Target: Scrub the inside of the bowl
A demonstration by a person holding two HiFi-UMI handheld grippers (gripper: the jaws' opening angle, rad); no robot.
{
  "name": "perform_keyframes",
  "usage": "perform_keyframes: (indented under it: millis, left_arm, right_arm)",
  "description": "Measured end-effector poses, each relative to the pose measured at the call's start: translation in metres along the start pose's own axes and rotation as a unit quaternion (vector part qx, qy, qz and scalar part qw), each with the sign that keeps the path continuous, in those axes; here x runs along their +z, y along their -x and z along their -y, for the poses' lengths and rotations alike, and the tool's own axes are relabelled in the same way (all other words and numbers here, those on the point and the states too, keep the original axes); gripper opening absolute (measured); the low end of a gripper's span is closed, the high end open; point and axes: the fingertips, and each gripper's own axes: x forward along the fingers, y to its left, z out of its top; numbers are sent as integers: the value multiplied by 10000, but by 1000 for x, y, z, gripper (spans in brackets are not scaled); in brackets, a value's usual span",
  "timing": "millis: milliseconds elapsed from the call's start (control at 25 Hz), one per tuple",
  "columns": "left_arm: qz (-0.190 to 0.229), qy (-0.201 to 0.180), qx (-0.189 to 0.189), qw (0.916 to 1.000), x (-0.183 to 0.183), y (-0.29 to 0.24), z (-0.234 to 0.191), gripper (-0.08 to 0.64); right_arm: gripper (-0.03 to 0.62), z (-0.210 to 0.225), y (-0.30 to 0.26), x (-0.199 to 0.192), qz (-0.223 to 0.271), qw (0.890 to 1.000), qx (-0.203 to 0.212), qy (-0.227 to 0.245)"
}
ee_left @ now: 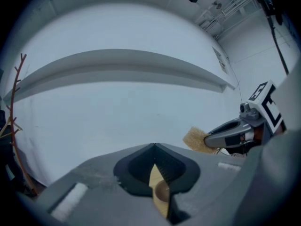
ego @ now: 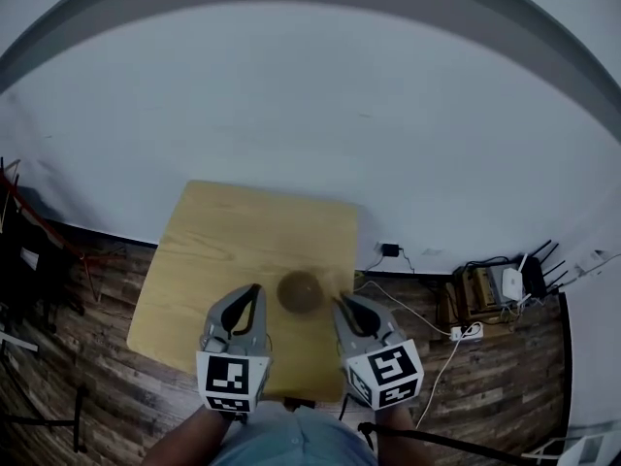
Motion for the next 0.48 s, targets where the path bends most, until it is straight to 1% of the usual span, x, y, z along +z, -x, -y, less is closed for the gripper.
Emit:
perform_keyframes:
  millis: [240, 480]
  left_arm:
    - [99, -110, 27, 9999, 9, 0, 1, 21]
    - [79, -155, -30, 9998, 7, -6, 2, 21]
  right_arm:
    - [25, 2, -5, 13, 175, 9998, -6, 7]
    - [26, 8, -11, 13, 225, 9997, -26, -81]
